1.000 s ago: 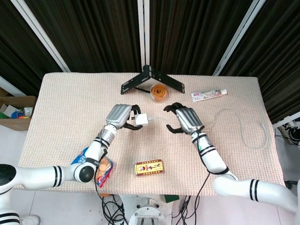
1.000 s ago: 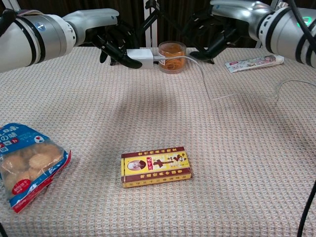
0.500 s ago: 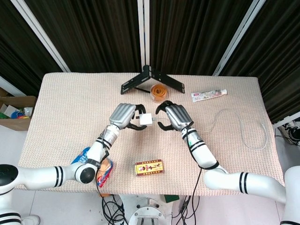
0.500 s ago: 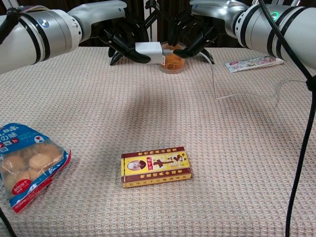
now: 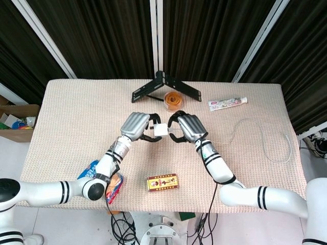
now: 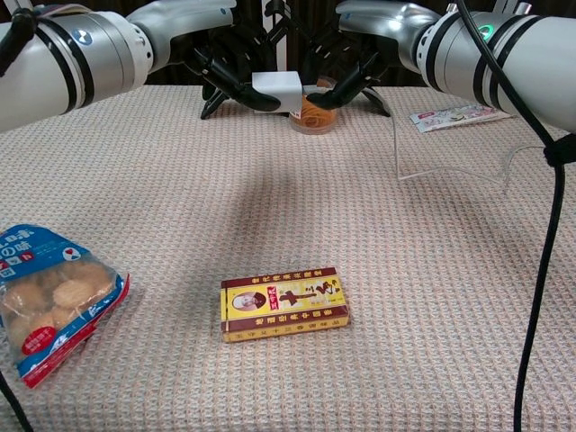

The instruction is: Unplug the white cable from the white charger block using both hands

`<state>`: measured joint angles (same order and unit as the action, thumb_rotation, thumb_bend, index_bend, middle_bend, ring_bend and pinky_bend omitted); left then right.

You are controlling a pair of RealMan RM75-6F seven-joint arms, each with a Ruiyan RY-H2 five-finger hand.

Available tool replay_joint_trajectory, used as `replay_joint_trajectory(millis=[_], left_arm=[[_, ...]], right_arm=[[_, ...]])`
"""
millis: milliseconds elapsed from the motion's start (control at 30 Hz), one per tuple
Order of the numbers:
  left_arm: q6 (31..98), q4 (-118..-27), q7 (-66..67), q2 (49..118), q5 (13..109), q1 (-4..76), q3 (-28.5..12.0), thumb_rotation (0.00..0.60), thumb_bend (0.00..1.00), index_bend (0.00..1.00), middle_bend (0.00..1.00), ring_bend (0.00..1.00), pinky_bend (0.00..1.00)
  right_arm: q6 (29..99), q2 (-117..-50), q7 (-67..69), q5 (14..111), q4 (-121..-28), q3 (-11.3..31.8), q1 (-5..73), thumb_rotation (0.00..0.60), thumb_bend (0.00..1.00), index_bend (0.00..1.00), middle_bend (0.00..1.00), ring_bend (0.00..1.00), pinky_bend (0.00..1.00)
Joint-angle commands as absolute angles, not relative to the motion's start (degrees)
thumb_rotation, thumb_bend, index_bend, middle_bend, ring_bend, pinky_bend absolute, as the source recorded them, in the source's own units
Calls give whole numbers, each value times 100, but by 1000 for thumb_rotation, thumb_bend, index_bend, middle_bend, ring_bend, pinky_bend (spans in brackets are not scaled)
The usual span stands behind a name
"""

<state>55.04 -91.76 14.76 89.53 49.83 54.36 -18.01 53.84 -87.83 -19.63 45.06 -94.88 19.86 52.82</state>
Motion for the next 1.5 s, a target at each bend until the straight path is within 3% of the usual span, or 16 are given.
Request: replay_joint_trajectory(millis=[33,400,667,900,967,1033,1100,1167,1233,1300,1400,1500], left_arm=[[5515,-9186,1489,8954,4984,5439,-1791,502,285,570,547,597,670],[5595,-9220,1498,8924,5022,5404,-1763,501,285,570,546,597,670],[5605,-8949,1414,8899,5126,5257,-1586,501,285,569,546,597,670],[5420,-7604,1251,9384,5098,5136,-1331,502,285,570,540,588,654],[5351,-7185,1187,9553,5104,5111,-1297,527,284,571,537,569,640],[5358,-6873,1075,9692,5164,5072,-1299,581,284,573,536,530,619],[5371,-6569,1036,9813,5250,5030,-1263,595,283,561,522,476,578],[5223,-6413,1153,9824,5218,5011,-1193,598,271,484,457,396,501],[5054,-6469,1316,9729,5095,4996,-1164,599,251,358,350,299,410],[5061,-6616,1366,9630,5052,4954,-1191,598,239,272,256,220,340],[5273,-6965,1385,9424,5114,4819,-1227,587,237,243,211,189,306],[5505,-7431,1466,9096,5229,4651,-1194,579,235,240,210,189,299]], right_arm=[[5417,-8804,-1945,4501,-9474,1982,5302,600,386,557,373,175,375],[5492,-8867,-1940,4413,-9430,1944,5398,600,452,655,392,184,376],[5604,-8681,-1962,4398,-9559,1795,5279,600,459,664,393,185,375],[5651,-8517,-1836,4308,-9511,1731,5119,600,459,669,391,185,375],[5591,-8553,-1788,4279,-9411,1733,5131,600,458,667,389,185,375],[5513,-8629,-1750,4224,-9260,1752,5173,600,458,664,382,185,371],[5420,-8777,-1744,4157,-9009,1775,5261,600,458,659,374,185,365],[5300,-8959,-1719,4065,-8733,1820,5369,600,458,648,365,185,356],[5170,-9149,-1672,3989,-8456,1862,5472,600,457,622,356,183,345],[5043,-9282,-1654,3933,-8245,1876,5556,600,448,500,327,167,315],[4820,-9372,-1590,3918,-8058,1862,5629,600,417,234,257,111,266],[4829,-9284,-1400,4127,-8111,1868,5535,600,395,113,219,92,256]])
